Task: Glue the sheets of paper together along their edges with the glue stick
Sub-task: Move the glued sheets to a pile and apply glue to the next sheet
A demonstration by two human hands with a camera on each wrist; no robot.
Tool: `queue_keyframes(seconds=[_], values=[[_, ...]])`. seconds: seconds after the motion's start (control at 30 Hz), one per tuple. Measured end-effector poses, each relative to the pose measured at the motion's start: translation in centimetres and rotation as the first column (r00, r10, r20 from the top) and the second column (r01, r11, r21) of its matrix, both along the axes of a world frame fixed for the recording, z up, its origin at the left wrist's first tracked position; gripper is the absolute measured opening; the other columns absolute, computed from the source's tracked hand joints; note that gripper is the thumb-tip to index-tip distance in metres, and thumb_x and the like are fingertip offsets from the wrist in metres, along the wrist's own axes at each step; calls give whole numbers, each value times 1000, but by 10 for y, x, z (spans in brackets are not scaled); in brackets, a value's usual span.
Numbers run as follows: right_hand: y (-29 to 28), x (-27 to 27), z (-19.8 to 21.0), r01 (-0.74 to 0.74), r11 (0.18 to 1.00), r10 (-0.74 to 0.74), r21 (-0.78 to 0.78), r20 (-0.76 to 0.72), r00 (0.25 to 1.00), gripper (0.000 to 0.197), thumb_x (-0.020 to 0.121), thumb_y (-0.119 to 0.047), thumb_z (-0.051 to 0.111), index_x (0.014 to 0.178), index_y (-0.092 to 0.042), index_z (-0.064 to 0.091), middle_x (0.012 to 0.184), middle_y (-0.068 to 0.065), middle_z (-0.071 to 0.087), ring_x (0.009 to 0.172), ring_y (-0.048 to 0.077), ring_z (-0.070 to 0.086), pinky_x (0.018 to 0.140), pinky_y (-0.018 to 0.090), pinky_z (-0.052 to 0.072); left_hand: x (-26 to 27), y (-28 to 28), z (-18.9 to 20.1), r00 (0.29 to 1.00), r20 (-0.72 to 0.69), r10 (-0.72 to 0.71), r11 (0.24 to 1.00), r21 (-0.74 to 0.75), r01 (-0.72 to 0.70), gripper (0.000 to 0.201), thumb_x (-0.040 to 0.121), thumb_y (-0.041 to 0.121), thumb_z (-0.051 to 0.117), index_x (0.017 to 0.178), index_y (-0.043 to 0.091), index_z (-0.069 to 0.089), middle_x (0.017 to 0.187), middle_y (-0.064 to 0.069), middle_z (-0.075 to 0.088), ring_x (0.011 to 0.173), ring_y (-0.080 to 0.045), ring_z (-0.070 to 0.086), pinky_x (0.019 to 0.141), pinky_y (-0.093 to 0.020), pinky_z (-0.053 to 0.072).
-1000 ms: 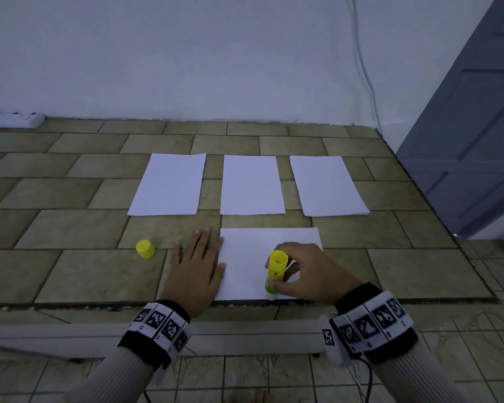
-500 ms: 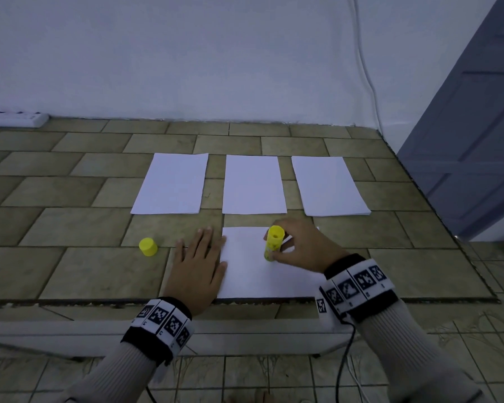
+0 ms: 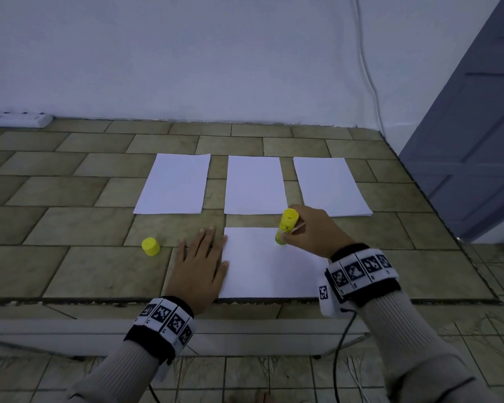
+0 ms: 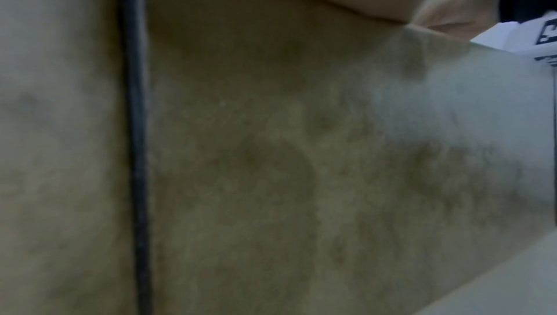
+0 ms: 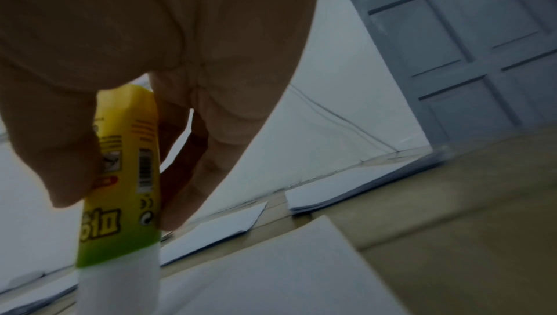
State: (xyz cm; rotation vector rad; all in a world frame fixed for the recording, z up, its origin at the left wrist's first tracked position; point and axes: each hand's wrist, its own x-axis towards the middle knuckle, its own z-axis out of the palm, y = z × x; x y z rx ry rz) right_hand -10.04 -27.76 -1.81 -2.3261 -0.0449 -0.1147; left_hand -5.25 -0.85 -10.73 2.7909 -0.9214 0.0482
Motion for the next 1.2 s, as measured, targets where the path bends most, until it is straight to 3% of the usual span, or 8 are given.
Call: queue_keyframes(seconds=[0.13,0.3,0.5,0.57,0.73,1.1,1.2], values=[[-15,-37,-5,53,994,-53,97,-10,999,11,75,-8,75,81,-8,65,87,1,69,77,15,67,73,35,57,0,0,0,1000,4,-7,1000,-6,7,67,95,49,9,154,21,24,162,-8,17,150,-25,12,119,-55,10],[-27,-73,-3,90,993,-86,70,-59,995,18,72,-8,74,82,-21,65,78,-9,66,73,8,63,68,23,53,0,0,-2,1000,13,-10,1000,-10,10,66,96,47,11,153,19,28,160,-10,23,149,-28,17,117,-56,14],[-32,-91,-9,58,998,-57,37,-26,998,18,64,-33,65,80,-25,65,78,-9,65,74,8,62,65,12,47,-1,0,-1,1000,19,-11,1000,1,11,62,97,45,16,152,18,30,157,-13,28,146,-30,24,114,-59,21],[-33,-92,-10,54,998,-54,27,-6,999,20,64,-34,65,81,-23,65,80,-9,65,76,9,62,66,13,48,-1,0,-1,1000,21,-9,1000,11,9,62,97,44,18,151,17,33,156,-14,31,145,-31,27,113,-60,24],[-35,-79,-5,60,998,-60,-3,6,998,18,73,-8,74,84,-20,66,84,-10,66,79,5,61,69,15,50,-1,0,0,1000,23,-7,999,35,7,60,98,42,21,149,15,36,154,-14,35,143,-33,32,109,-62,30],[-56,-20,1,70,989,-72,-133,-6,997,11,77,-12,72,80,-7,62,81,3,68,78,17,64,71,30,53,-1,-1,3,1000,17,-2,998,61,1,61,98,44,20,150,17,35,156,-13,32,144,-32,29,110,-61,26],[-58,-7,0,90,985,-93,-148,-16,995,12,78,-13,71,84,-6,63,82,4,68,80,20,63,73,31,52,-1,-2,5,1000,15,2,997,75,-3,59,97,42,23,148,16,40,152,-15,38,141,-34,35,107,-62,32]])
